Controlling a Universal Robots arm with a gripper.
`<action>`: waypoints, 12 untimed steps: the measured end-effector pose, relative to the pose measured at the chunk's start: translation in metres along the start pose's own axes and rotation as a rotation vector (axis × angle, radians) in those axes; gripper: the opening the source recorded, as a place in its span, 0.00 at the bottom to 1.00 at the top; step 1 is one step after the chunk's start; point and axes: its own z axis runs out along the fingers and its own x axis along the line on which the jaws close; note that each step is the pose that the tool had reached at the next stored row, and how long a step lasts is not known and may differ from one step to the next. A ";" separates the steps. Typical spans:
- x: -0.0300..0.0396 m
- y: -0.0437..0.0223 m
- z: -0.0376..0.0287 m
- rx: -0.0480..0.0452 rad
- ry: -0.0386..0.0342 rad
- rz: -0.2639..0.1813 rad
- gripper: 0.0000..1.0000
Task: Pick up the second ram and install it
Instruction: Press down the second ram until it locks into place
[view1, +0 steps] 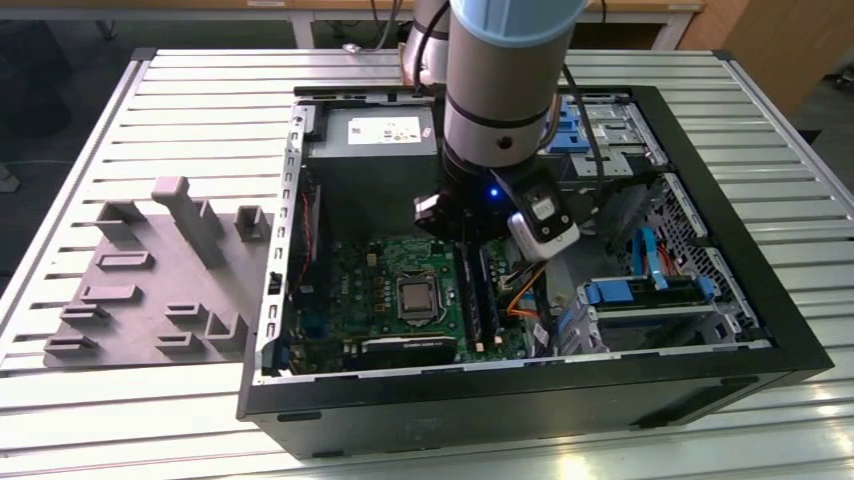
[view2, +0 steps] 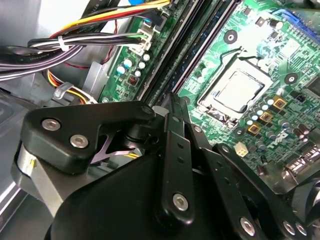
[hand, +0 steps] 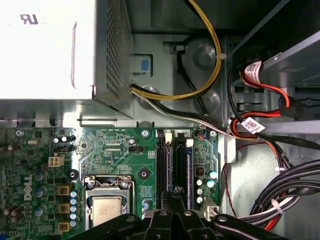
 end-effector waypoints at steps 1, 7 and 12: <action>0.0000 0.0006 0.0001 -0.0001 0.0000 0.000 0.11; 0.0001 0.0054 0.0005 0.0000 0.0000 0.000 0.11; 0.0002 0.0068 0.0014 0.0000 0.0000 0.000 0.11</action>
